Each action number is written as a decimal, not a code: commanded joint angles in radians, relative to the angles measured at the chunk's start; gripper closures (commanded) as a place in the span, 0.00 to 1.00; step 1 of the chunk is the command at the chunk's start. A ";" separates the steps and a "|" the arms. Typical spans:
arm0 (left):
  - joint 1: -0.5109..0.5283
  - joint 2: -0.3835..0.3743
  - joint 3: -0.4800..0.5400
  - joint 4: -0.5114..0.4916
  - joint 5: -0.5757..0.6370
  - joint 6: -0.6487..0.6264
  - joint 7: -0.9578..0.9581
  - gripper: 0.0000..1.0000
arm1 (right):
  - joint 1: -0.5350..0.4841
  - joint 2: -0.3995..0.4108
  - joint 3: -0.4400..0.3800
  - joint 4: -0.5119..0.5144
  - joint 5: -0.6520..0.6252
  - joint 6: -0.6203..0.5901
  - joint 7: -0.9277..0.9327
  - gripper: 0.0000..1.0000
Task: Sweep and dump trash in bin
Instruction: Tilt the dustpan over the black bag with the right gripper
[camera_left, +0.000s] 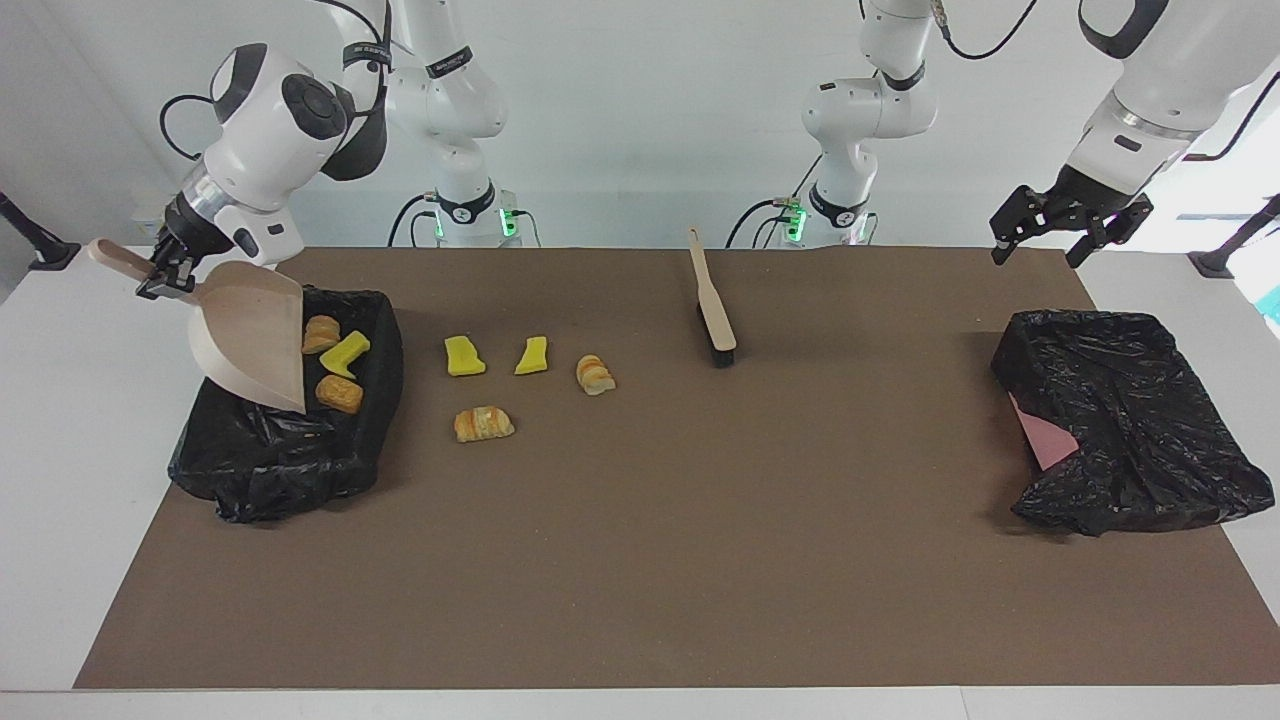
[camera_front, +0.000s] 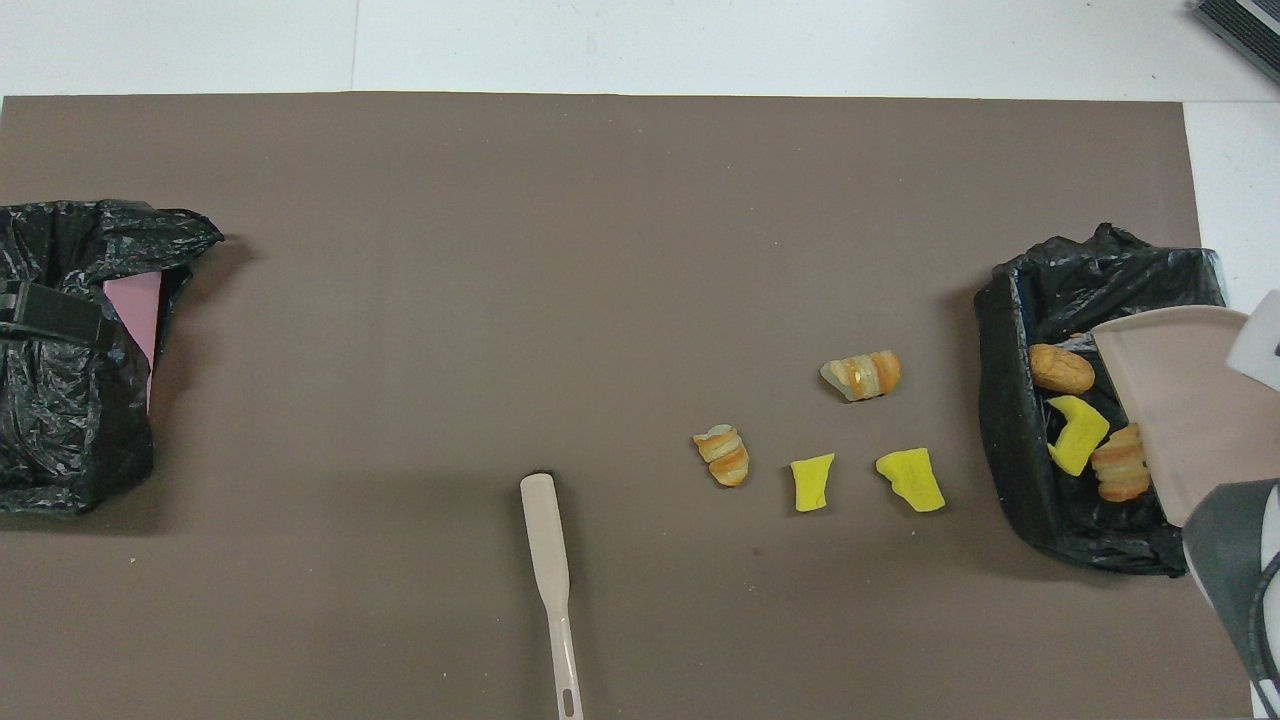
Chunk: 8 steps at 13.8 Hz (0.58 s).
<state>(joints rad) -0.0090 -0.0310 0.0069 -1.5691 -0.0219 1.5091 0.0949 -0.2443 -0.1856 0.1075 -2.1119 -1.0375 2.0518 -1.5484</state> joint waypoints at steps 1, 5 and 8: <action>-0.006 -0.041 0.001 -0.064 0.020 0.032 0.005 0.00 | 0.003 -0.011 0.000 0.010 -0.065 0.014 0.022 1.00; -0.006 -0.044 0.001 -0.069 0.020 0.037 -0.007 0.00 | 0.025 0.024 0.000 0.059 -0.084 0.014 0.014 1.00; -0.006 -0.044 0.001 -0.069 0.016 0.037 -0.006 0.00 | 0.030 0.055 0.000 0.104 -0.070 0.014 0.016 1.00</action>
<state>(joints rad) -0.0090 -0.0459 0.0060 -1.6017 -0.0219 1.5196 0.0947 -0.2166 -0.1681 0.1083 -2.0564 -1.0899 2.0609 -1.5483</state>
